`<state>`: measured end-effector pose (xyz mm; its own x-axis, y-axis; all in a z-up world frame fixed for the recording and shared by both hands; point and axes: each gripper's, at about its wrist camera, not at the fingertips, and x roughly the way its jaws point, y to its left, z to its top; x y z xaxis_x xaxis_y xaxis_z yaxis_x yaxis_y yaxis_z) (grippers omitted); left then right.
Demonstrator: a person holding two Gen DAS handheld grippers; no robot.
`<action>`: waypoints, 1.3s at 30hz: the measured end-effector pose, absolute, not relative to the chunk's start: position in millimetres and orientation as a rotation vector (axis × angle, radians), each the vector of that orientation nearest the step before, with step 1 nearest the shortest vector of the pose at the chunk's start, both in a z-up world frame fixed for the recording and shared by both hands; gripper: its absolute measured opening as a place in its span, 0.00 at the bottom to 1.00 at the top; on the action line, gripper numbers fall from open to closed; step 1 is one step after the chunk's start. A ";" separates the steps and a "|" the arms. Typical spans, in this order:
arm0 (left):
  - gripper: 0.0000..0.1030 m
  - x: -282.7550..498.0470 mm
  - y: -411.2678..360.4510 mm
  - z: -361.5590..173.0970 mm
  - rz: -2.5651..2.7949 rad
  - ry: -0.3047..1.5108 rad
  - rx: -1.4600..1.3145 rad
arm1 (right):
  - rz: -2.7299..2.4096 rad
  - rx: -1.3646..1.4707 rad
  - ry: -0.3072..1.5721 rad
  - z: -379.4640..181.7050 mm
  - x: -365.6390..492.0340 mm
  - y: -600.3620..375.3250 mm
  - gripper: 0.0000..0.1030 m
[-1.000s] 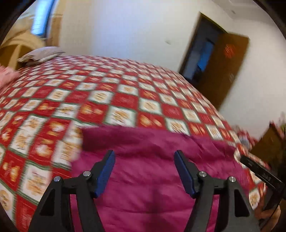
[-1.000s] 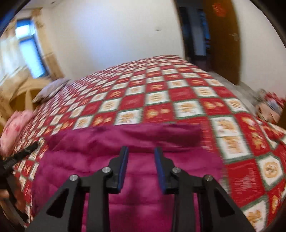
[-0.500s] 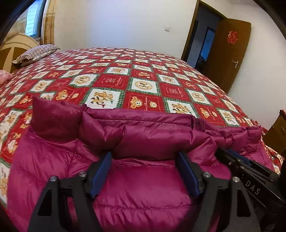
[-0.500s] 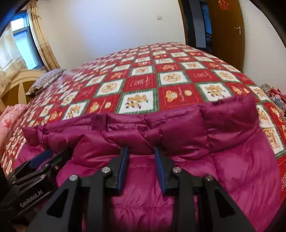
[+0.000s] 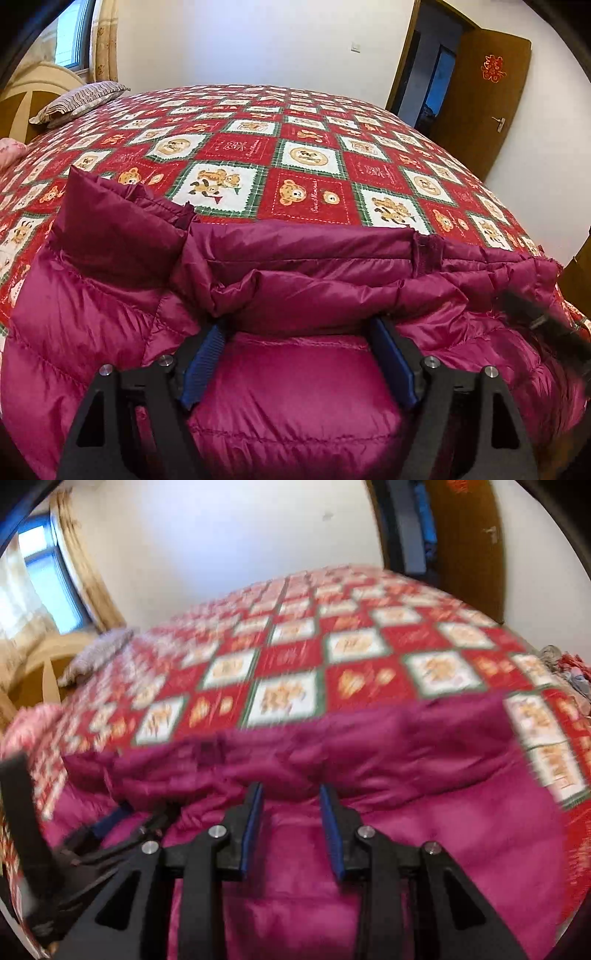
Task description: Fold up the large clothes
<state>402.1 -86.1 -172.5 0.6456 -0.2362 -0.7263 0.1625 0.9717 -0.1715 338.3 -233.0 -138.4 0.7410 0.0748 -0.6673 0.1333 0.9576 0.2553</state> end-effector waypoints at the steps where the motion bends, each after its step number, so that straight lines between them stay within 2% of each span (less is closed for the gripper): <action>1: 0.77 401.6 -85.5 -172.4 -0.229 0.839 -0.098 | -0.054 0.296 0.715 -130.9 333.2 -242.0 0.34; 5: 0.77 402.1 -84.7 -172.1 -0.235 0.838 -0.107 | -0.195 0.265 0.718 -127.0 327.4 -285.9 0.34; 8: 0.77 402.1 -84.8 -171.2 -0.243 0.835 -0.113 | -0.226 0.292 0.808 -163.7 333.9 -313.3 0.34; 10: 0.77 402.0 -85.2 -171.2 -0.242 0.834 -0.111 | -0.193 0.370 0.778 -171.5 330.3 -322.6 0.33; 20: 0.78 399.6 -84.9 -169.6 -0.248 0.856 -0.095 | -0.217 0.342 0.770 -172.8 332.2 -313.9 0.34; 25: 0.78 360.6 -50.6 -142.1 -0.297 0.819 -0.093 | -0.230 0.300 0.827 -165.7 328.6 -316.0 0.35; 28: 0.78 331.7 -14.8 -129.6 -0.281 0.766 -0.124 | -0.225 0.310 0.726 -139.6 299.8 -301.4 0.29; 32: 0.78 293.3 29.9 -127.7 -0.180 0.710 -0.182 | -0.060 0.281 0.663 -114.9 267.5 -240.4 0.27; 36: 0.78 272.8 46.6 -134.3 -0.090 0.686 -0.203 | 0.054 0.221 0.663 -116.4 253.0 -171.9 0.27; 39: 0.78 273.4 49.3 -147.5 -0.072 0.734 -0.202 | 0.063 0.162 0.671 -126.5 252.4 -142.0 0.27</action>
<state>273.4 49.3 -147.5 0.7409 -0.1362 -0.6577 -0.0053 0.9780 -0.2084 252.4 -142.0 -126.5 0.7821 0.1098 -0.6134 -0.0055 0.9855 0.1693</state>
